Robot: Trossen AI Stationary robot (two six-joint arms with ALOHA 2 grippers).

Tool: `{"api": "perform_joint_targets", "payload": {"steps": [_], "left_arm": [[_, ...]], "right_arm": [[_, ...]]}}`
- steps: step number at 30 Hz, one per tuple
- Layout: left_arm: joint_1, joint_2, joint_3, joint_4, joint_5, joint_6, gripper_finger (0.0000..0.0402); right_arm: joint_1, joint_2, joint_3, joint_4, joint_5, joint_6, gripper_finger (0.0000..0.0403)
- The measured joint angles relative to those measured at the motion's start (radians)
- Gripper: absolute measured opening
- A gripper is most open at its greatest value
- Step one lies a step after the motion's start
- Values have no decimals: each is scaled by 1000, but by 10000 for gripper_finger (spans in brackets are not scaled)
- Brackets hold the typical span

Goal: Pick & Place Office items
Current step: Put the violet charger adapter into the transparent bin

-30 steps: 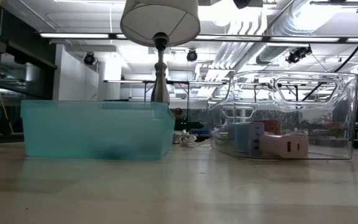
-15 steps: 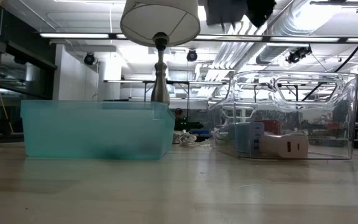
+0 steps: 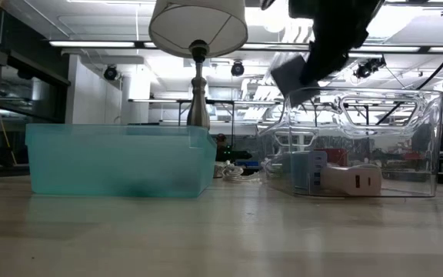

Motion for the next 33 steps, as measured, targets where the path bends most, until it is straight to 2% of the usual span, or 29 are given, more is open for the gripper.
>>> {"api": "perform_joint_targets", "payload": {"steps": [11, 22, 28, 33], "left_arm": [[0, 0, 0, -31, 0, -5, 205], [-4, 0, 0, -32, 0, -8, 205], [-6, 0, 0, -32, 0, -8, 205], [-6, 0, 0, -32, 0, -10, 205]], "right_arm": [[-64, 4, 0, -196, -19, 158, 116], [-46, 4, -67, -167, -73, 301, 116], [-41, 5, -136, -51, -104, 325, 113], [-41, 5, -154, -26, -137, 350, 118]]}}
